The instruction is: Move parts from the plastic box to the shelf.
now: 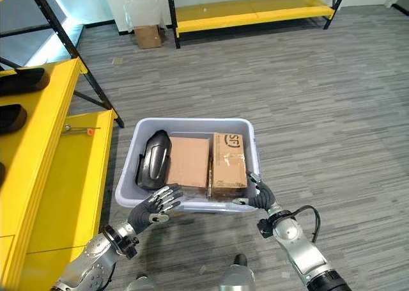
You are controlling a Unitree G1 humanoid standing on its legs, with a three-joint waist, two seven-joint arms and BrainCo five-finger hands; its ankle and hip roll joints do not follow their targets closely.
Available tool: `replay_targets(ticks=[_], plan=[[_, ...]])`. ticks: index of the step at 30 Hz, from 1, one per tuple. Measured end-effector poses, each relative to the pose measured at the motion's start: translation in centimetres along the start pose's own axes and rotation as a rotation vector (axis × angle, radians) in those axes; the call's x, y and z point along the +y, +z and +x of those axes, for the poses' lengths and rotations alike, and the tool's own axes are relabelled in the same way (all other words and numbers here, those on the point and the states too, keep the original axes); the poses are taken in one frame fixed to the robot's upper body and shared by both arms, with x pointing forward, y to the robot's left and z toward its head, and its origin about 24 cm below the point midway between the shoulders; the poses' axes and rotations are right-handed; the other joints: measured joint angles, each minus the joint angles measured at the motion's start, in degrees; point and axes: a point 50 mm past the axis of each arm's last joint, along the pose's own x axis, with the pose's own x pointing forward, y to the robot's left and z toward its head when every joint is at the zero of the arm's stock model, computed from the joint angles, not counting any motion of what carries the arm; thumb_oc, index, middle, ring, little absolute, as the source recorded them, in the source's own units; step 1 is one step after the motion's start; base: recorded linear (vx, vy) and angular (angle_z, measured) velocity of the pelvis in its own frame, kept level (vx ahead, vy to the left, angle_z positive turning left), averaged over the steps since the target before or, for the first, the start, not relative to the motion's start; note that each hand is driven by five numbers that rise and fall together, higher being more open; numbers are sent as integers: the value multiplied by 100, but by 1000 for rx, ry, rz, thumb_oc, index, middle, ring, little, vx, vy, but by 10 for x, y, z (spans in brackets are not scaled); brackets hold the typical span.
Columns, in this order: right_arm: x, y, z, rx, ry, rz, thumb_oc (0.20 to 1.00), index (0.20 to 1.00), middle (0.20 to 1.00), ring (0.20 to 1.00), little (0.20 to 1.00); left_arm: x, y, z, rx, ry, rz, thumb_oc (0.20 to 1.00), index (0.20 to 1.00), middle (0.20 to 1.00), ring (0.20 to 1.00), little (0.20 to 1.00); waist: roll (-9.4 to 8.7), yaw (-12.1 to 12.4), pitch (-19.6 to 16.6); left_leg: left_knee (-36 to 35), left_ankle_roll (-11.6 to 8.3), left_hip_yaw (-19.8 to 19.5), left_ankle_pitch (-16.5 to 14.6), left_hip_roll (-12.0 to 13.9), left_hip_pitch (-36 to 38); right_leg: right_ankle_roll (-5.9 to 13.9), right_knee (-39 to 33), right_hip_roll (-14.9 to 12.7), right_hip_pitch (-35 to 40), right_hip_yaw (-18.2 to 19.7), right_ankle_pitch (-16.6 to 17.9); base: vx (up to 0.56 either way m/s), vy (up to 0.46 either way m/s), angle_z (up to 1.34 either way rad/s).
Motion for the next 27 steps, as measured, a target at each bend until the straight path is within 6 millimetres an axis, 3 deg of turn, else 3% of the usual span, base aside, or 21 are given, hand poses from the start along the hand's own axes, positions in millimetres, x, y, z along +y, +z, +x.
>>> replay_targets(ticks=[2,4,6,7,8,9,10,14,15,17,19,22,23,24,25,26,27], plan=[[2,0,0,3,23,-1,1000,1000,1000,1000,1000,7,7,7,-8,18,30,1000,1000,1000,1000,1000,-125,-96,-82,50,-38,77,807,154,-323,-200,261,24,-71,-271,-264,121,-257,49],[-1,4,3,-12,18,-5,1000,1000,1000,1000,1000,8,8,8,-8,20,32,1000,1000,1000,1000,1000,-73,-112,-95,357,67,311,888,251,-600,-366,269,147,-28,-491,-328,160,-236,54],[-4,-3,2,19,12,-13,1000,1000,1000,1000,1000,8,7,13,-27,58,4,1000,1000,1000,1000,1000,-12,-182,-119,741,319,393,1100,371,-824,-431,439,119,62,-679,-388,124,-65,58],[-4,-4,2,22,9,-12,1000,1000,1000,1000,1000,8,6,12,-27,67,-2,1000,1000,1000,1000,1000,-70,-91,-96,1156,-40,324,705,308,-1040,-467,399,29,87,-622,-409,154,59,1],[-5,-4,3,23,2,-13,1000,1000,1000,1000,1000,9,6,11,-26,83,-1,1000,1000,1000,1000,1000,-56,-14,-92,1223,-256,317,-5,35,-1083,-467,318,-40,80,-560,-408,189,170,-23],[-4,-6,3,29,4,-12,1000,1000,1000,1000,1000,9,5,10,-24,103,-2,1000,1000,1000,1000,1000,30,41,-93,810,-180,343,-313,-218,-961,-450,302,-31,72,-530,-397,217,231,-26],[-1,-9,0,40,10,-5,1000,1000,1000,1000,1000,10,3,7,-19,120,-3,1000,1000,1000,1000,1000,186,34,-86,197,-89,412,-308,-386,-744,-442,390,65,96,-529,-405,227,275,-14],[14,-24,-18,86,41,19,1000,1000,1000,1000,1000,16,5,2,-26,141,15,1000,1000,1000,1000,1000,153,-117,-46,-587,47,514,-546,-715,-482,-177,467,-44,20,-660,-479,263,341,21],[18,-27,-16,100,42,33,1000,1000,1000,1000,1000,18,3,1,-21,143,12,1000,1000,1000,1000,1000,93,-105,14,-275,-9,265,-1141,-665,-560,-167,688,-184,-85,-534,-564,433,525,-14],[20,-25,-15,90,44,36,1000,1000,1000,1000,1000,19,4,0,-26,134,-8,1000,1000,1000,1000,1000,-63,-109,88,19,-4,403,-1574,-870,-429,98,1088,-519,-157,-253,-736,353,363,-35],[20,-25,-15,87,31,42,1000,1000,1000,1000,1000,21,8,2,-37,130,5,1000,1000,1000,1000,1000,-159,-151,91,33,116,502,-1729,-1129,-356,168,974,-708,-102,-46,-684,287,290,-7],[31,-17,-11,52,9,109,1000,1000,1000,1000,1000,26,23,8,-69,122,53,1000,1000,1000,1000,1000,-349,-157,157,178,245,531,-1883,-1362,-406,345,430,-731,32,181,-283,285,405,-2],[34,-5,-9,-8,5,136,1000,1000,1000,1000,1000,25,24,10,-82,126,60,1000,1000,1000,1000,1000,-479,-200,225,534,346,537,-2042,-1342,-557,433,335,-741,11,220,-210,250,482,-27],[32,11,-7,-81,1,145,1000,1000,1000,1000,1000,25,26,12,-83,135,72,1000,1000,1000,1000,1000,-436,-267,238,943,460,530,-2366,-1293,-713,478,412,-777,19,255,-110,173,340,-33],[27,28,-5,-165,-5,142,1000,1000,1000,1000,1000,26,30,16,-102,163,84,1000,1000,1000,1000,1000,-425,-348,295,1119,377,556,-2599,-1247,-763,389,815,-848,-240,266,7,155,226,-53],[25,38,-4,-213,-13,145,1000,1000,1000,1000,1000,30,34,18,-114,213,126,1000,1000,1000,1000,1000,-431,-318,327,967,418,723,-2619,-1209,-672,191,1206,-868,-586,184,512,143,57,-67],[26,39,-10,-233,-20,159,1000,1000,1000,1000,1000,35,36,15,-126,270,144,1000,1000,1000,1000,1000,-463,-216,355,638,603,823,-2550,-1322,-437,233,1958,-1073,-1086,170,793,75,-217,-33]])
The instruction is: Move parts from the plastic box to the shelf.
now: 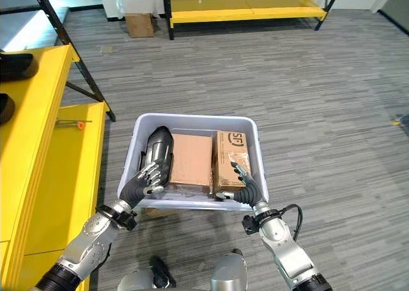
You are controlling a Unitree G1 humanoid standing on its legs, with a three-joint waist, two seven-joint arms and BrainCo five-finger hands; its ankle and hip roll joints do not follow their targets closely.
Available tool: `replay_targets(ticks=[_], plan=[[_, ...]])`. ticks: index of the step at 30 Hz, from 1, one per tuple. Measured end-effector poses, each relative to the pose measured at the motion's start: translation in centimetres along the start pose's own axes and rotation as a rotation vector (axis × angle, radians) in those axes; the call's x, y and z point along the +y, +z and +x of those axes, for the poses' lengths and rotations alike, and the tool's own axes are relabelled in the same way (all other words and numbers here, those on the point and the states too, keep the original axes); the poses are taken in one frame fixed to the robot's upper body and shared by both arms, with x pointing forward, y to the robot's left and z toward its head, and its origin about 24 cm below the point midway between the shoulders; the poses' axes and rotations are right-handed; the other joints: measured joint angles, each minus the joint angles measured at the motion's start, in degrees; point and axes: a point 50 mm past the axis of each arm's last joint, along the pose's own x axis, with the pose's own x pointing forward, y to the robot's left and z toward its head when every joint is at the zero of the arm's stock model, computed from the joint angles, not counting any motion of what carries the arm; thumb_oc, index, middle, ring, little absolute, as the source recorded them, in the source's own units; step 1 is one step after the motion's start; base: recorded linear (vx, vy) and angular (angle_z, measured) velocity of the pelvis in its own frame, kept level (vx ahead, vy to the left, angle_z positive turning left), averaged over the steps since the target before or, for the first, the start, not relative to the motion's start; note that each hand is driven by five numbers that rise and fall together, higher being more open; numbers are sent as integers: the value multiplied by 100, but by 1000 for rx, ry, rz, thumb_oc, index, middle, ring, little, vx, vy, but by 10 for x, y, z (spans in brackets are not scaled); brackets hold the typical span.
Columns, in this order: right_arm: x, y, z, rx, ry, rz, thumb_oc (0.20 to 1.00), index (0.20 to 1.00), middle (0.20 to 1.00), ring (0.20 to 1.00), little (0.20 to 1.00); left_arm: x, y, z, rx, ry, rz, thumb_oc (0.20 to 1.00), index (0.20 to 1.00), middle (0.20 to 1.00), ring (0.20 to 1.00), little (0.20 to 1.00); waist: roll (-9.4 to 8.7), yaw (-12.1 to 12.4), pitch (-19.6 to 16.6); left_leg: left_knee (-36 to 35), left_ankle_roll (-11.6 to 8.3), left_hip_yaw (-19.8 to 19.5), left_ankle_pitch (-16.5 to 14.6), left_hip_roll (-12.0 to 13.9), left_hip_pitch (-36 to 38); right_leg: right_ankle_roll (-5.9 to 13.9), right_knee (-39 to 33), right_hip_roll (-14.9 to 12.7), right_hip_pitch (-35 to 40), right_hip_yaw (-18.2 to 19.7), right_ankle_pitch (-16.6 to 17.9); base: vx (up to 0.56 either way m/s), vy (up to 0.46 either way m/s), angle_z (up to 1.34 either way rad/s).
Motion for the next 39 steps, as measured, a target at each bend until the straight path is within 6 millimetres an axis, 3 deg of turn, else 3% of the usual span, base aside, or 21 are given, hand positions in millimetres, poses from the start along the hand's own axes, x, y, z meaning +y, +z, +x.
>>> replay_targets(ticks=[1,2,4,6,7,9,10,11,13,16,21,26,30,32,39], plan=[[0,-4,-8,4,-22,22,1000,1000,1000,1000,1000,3,1,0,-4,55,41,1000,1000,1000,1000,1000,30,30,22,-517,99,-41,123,-123,214,128,312,138,-316,-50,-420,40,-601,23],[-7,-12,-6,24,-78,45,1000,1000,1000,1000,1000,11,5,10,-10,149,93,1000,1000,1000,1000,1000,-45,144,90,-674,-59,-31,343,-203,102,310,-785,114,-520,-91,-230,21,-631,60],[-3,-7,0,0,-80,58,1000,1000,1000,1000,1000,17,2,22,44,230,93,1000,1000,1000,1000,1000,-111,142,145,-448,-42,-149,330,-151,-209,342,-1476,-51,-657,-110,87,9,-390,48],[4,13,6,-96,-43,68,1000,1000,1000,1000,1000,20,-3,21,103,296,67,1000,1000,1000,1000,1000,-90,197,325,-277,-25,-66,307,96,-232,224,-1376,150,-662,-335,69,7,-226,-1],[2,19,10,-126,-47,65,1000,1000,1000,1000,1000,19,-3,22,108,336,49,1000,1000,1000,1000,1000,-104,208,358,-165,-121,9,247,178,-225,129,-1203,261,-667,-459,13,68,-141,-29],[-2,27,16,-172,-66,61,1000,1000,1000,1000,1000,18,0,27,102,385,43,1000,1000,1000,1000,1000,-323,194,389,176,-359,94,80,239,-220,22,-1159,377,-526,-478,35,97,-104,-41],[-8,28,18,-182,-74,43,1000,1000,1000,1000,1000,18,0,31,97,427,20,1000,1000,1000,1000,1000,-198,187,503,498,-498,135,-91,480,-235,-376,-1224,564,-438,-467,-265,86,-84,-59],[-14,29,19,-183,-87,22,1000,1000,1000,1000,1000,14,-1,34,99,440,-8,1000,1000,1000,1000,1000,11,88,609,698,-620,155,-172,800,-250,-498,-1251,819,-409,-438,-345,70,-73,-59],[-31,26,15,-166,-112,-43,1000,1000,1000,1000,1000,7,4,49,80,502,-48,1000,1000,1000,1000,1000,205,-289,760,814,-723,169,-120,1172,-244,-733,-963,1163,-597,-347,-586,12,-33,-60],[-43,28,15,-167,-144,-71,1000,1000,1000,1000,1000,6,17,69,45,553,-49,1000,1000,1000,1000,1000,186,-533,967,847,-749,174,-83,1334,-341,-873,-746,1336,-866,-170,-675,-22,11,-44],[-47,39,20,-208,-151,-91,1000,1000,1000,1000,1000,-1,52,100,-69,642,16,1000,1000,1000,1000,1000,172,-842,1304,741,-851,314,-28,1299,-524,-933,-567,1350,-1342,-15,-668,-14,45,-18],[-51,42,22,-211,-171,-92,1000,1000,1000,1000,1000,10,58,101,-85,775,120,1000,1000,1000,1000,1000,157,-935,1388,781,-884,329,-9,1298,-733,-935,-554,1362,-1554,78,-644,-7,48,-3],[-56,54,28,-254,-188,-91,1000,1000,1000,1000,1000,30,65,102,-63,1062,131,1000,1000,1000,1000,1000,81,-966,1531,994,-880,299,-20,1339,-1176,-959,-513,1335,-1928,100,-531,-19,-33,0],[-56,57,31,-256,-206,-88,1000,1000,1000,1000,1000,49,80,97,-69,1308,116,1000,1000,1000,1000,1000,19,-970,1561,1088,-867,249,-3,1363,-1512,-1010,-465,1314,-2239,71,-473,-38,-114,8],[-56,43,24,-199,-243,-68,1000,1000,1000,1000,1000,69,107,68,-345,1555,495,1000,1000,1000,1000,1000,-3,-732,1559,1130,-863,23,51,1398,-1782,-1044,-463,1290,-2289,-112,-480,8,-52,13]])
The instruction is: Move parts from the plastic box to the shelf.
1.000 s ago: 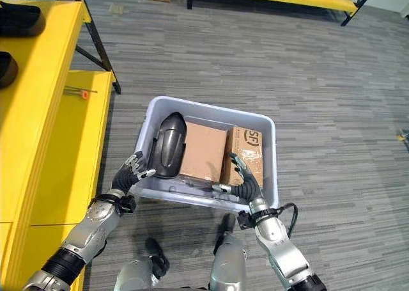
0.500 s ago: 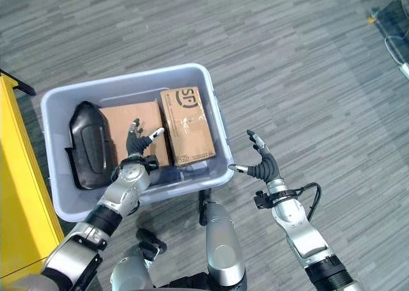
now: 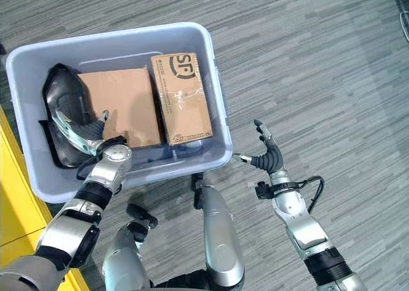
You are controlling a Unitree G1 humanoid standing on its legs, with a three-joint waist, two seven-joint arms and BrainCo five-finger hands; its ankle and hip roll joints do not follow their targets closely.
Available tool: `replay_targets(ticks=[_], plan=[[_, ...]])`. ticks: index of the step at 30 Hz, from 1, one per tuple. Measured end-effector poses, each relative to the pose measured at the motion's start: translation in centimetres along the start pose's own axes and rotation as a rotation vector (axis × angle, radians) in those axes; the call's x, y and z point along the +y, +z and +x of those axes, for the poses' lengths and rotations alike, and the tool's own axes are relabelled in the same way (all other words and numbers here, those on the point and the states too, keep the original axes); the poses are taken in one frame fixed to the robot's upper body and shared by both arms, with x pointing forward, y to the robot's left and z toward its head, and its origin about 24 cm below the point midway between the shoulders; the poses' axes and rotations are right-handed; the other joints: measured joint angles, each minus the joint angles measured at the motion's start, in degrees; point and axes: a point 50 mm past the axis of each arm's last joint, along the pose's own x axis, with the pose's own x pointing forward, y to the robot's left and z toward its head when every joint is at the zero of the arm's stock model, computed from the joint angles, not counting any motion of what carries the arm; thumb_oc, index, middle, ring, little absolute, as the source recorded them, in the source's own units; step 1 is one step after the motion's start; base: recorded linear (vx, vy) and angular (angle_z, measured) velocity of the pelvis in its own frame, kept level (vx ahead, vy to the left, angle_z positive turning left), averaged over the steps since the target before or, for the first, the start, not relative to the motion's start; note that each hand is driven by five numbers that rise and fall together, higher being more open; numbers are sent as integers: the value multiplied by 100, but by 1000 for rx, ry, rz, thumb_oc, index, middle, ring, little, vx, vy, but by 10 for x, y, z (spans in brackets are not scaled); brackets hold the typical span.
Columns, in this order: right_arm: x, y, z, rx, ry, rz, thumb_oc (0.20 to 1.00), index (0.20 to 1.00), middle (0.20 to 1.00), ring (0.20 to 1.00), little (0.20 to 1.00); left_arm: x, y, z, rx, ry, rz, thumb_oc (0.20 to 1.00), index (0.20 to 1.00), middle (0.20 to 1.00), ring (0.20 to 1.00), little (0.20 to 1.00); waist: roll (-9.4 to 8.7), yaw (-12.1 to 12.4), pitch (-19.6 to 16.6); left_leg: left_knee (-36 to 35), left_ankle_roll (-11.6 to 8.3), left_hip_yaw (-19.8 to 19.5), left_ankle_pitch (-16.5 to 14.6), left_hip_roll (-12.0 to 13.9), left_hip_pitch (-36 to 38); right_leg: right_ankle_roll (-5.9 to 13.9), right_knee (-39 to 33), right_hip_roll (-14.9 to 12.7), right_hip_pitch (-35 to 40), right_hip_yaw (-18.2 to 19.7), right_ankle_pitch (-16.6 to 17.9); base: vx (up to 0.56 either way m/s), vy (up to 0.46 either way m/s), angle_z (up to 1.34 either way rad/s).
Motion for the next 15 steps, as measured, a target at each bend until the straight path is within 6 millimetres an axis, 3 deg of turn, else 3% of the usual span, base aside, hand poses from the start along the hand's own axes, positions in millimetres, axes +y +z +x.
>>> replay_targets(ticks=[7,15], plan=[[3,-12,-4,53,-11,31,1000,1000,1000,1000,1000,19,14,9,-369,136,-4,1000,1000,1000,1000,1000,-15,158,-3,2,47,-184,20,-102,-150,16,-2,-136,-6,-157,0,17,-2,15],[12,-18,-6,64,-27,59,1000,1000,1000,1000,1000,20,-3,1,-336,73,33,1000,1000,1000,1000,1000,-105,258,-5,29,64,-335,25,-110,-381,49,42,-194,-133,-293,-25,6,-16,8]])
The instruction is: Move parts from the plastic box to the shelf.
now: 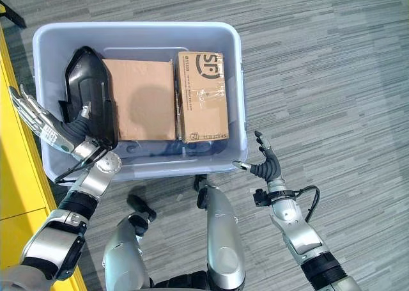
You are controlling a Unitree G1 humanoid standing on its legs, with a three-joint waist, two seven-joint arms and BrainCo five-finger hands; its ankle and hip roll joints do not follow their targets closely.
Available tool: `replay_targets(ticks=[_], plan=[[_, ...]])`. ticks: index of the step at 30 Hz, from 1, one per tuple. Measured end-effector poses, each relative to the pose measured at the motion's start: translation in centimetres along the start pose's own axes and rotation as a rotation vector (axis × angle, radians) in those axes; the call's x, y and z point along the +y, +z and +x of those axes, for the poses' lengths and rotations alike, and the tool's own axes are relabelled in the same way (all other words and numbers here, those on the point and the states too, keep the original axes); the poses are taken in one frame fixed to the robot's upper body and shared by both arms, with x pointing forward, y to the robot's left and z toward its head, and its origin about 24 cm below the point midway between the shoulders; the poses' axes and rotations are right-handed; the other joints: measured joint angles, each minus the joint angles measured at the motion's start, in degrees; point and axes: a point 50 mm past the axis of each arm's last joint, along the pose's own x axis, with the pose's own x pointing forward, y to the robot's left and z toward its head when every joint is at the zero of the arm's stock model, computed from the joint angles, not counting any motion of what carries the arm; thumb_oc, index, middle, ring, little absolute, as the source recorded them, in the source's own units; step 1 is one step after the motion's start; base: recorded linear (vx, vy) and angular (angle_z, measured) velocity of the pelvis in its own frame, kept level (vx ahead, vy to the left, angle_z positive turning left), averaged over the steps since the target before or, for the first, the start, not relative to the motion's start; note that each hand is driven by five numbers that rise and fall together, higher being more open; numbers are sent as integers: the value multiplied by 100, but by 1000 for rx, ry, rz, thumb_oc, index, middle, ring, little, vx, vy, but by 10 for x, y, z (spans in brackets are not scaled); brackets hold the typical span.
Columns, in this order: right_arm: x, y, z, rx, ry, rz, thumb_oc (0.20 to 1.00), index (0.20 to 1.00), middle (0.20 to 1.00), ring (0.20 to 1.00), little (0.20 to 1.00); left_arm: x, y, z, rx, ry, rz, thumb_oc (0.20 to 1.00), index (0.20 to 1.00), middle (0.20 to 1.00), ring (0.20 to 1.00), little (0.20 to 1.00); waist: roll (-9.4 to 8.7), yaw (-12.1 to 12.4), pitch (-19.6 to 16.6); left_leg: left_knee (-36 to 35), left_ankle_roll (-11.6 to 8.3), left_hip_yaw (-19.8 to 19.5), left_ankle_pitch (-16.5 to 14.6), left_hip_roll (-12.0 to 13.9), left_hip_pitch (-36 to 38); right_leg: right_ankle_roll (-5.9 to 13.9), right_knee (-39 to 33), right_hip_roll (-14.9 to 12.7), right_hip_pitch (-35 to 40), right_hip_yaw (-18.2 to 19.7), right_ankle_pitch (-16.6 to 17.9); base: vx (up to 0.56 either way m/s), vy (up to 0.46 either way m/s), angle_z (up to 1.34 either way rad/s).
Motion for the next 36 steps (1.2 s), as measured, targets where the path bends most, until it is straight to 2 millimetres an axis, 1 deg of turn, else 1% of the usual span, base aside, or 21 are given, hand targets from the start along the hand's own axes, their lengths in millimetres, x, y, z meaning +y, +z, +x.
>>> replay_targets(ticks=[3,5,9,10,11,13,14,15,18,26,27,28,30,32,35,36], plan=[[2,3,4,-8,-1,12,1000,1000,1000,1000,1000,-11,-9,-3,120,-134,34,1000,1000,1000,1000,1000,-35,-31,-3,76,13,-38,-8,8,-179,2,32,-19,-134,-5,-1,6,4,5],[2,5,7,-13,-2,17,1000,1000,1000,1000,1000,-15,-12,-5,155,-200,52,1000,1000,1000,1000,1000,-42,-44,-3,105,19,-33,-11,8,-228,0,77,-35,-204,8,-1,0,0,0],[2,8,10,-17,-3,13,1000,1000,1000,1000,1000,-32,2,-8,195,-332,9,1000,1000,1000,1000,1000,-44,-86,-3,277,90,-48,-54,12,-546,-5,188,-95,-487,20,2,-7,17,1],[2,9,12,-15,-3,12,1000,1000,1000,1000,1000,-36,3,-10,203,-383,17,1000,1000,1000,1000,1000,-46,-110,-2,296,96,-56,-57,11,-587,-13,192,-103,-520,21,11,-21,79,2],[2,10,13,-17,-4,11,1000,1000,1000,1000,1000,-41,3,-16,207,-449,32,1000,1000,1000,1000,1000,-46,-124,-2,299,96,-55,-57,11,-600,-12,183,-110,-530,21,20,-11,88,1],[2,13,16,-28,-6,10,1000,1000,1000,1000,1000,-47,5,-29,251,-526,28,1000,1000,1000,1000,1000,-44,-200,-4,367,110,-53,-77,29,-693,-5,173,-113,-593,36,26,-5,64,-1],[1,17,19,-37,-10,9,1000,1000,1000,1000,1000,-50,8,-36,321,-531,2,1000,1000,1000,1000,1000,-57,-248,-3,402,148,-18,-107,28,-811,16,164,-115,-727,72,51,-15,12,-8],[3,18,22,-33,-8,6,1000,1000,1000,1000,1000,-52,15,-37,333,-496,-17,1000,1000,1000,1000,1000,-57,-258,-4,445,168,2,-119,31,-893,6,186,-117,-833,108,76,-22,-14,-11],[3,22,25,-37,-13,6,1000,1000,1000,1000,1000,-56,20,-26,361,-469,-32,1000,1000,1000,1000,1000,-57,-251,-4,478,173,-2,-123,42,-984,4,237,-115,-942,131,74,-18,-41,-2],[2,19,25,-2,-21,-8,1000,1000,1000,1000,1000,-60,29,-11,347,-444,-52,1000,1000,1000,1000,1000,-70,-274,-11,633,218,-25,-159,109,-1217,54,253,-101,-1130,140,47,-5,-14,0],[2,18,25,0,-21,-9,1000,1000,1000,1000,1000,-60,30,-11,352,-442,-65,1000,1000,1000,1000,1000,-72,-281,-13,659,222,-26,-165,122,-1246,57,253,-99,-1146,140,47,0,0,0],[0,19,25,-1,-26,-7,1000,1000,1000,1000,1000,-60,35,-7,345,-426,-120,1000,1000,1000,1000,1000,-75,-275,-16,703,236,-17,-177,135,-1367,93,263,-102,-1266,159,70,-23,-35,-2],[1,18,24,5,-24,-7,1000,1000,1000,1000,1000,-60,39,-2,325,-419,-136,1000,1000,1000,1000,1000,-77,-288,-15,705,240,-14,-174,136,-1393,127,242,-99,-1283,162,94,-21,-37,-1],[0,18,23,4,-25,-4,1000,1000,1000,1000,1000,-61,41,-3,293,-430,-131,1000,1000,1000,1000,1000,-80,-326,-16,705,240,-12,-175,136,-1415,158,202,-97,-1284,158,114,0,0,0],[-2,19,21,1,-29,2,1000,1000,1000,1000,1000,-62,59,-17,139,-531,-187,1000,1000,1000,1000,1000,-81,-363,-16,673,259,27,-181,114,-1432,215,100,-94,-1285,160,156,-9,27,-1],[-2,20,20,-4,-27,6,1000,1000,1000,1000,1000,-63,71,-27,59,-602,-222,1000,1000,1000,1000,1000,-85,-383,-17,643,265,63,-185,79,-1409,212,78,-106,-1284,181,168,-21,58,-5]])
